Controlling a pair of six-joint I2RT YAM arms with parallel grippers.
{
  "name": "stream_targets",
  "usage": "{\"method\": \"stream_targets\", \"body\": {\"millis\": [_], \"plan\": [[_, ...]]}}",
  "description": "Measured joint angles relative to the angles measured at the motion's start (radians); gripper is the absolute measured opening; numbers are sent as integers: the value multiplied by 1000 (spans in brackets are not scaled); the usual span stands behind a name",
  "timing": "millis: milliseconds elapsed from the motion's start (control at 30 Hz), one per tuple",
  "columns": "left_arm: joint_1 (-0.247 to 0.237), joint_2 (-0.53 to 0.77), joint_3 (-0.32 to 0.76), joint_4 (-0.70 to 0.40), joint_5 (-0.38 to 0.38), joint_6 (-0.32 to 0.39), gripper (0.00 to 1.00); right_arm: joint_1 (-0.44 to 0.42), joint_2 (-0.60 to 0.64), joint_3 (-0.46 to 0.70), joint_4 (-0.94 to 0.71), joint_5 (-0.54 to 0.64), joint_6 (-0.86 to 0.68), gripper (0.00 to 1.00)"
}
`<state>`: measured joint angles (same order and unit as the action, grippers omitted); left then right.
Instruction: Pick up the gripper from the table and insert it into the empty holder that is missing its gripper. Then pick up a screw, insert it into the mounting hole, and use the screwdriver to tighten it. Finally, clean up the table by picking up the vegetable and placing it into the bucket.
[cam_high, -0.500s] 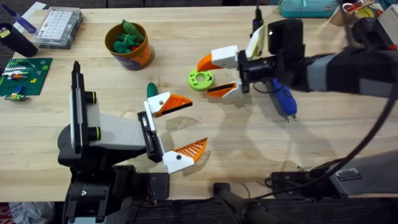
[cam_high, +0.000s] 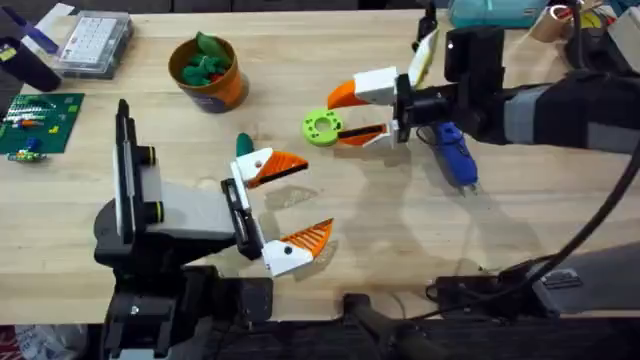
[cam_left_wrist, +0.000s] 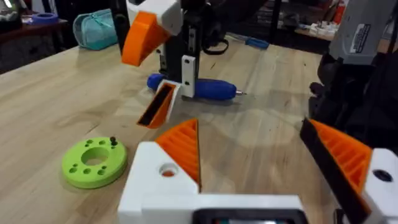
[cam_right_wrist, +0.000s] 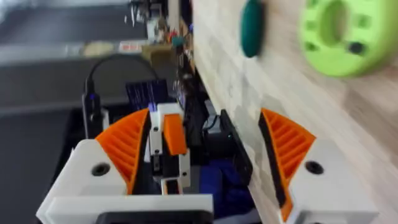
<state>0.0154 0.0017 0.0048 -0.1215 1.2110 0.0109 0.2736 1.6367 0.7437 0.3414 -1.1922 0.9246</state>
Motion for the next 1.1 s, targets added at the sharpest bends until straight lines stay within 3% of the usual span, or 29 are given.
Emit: {"method": "stream_targets", "body": {"millis": [200,667,800,1100], "plan": [[0,0,0,0,0,0,987,53,0,0,92,-62,-13,970],[0,0,0,0,0,0,986,92,0,0,97,-194,-104,979],[0,0,0,0,0,0,986,170,0,0,97,-197,-124,976],[0,0,0,0,0,0,986,217,0,0,98,-190,-135,816]]}}
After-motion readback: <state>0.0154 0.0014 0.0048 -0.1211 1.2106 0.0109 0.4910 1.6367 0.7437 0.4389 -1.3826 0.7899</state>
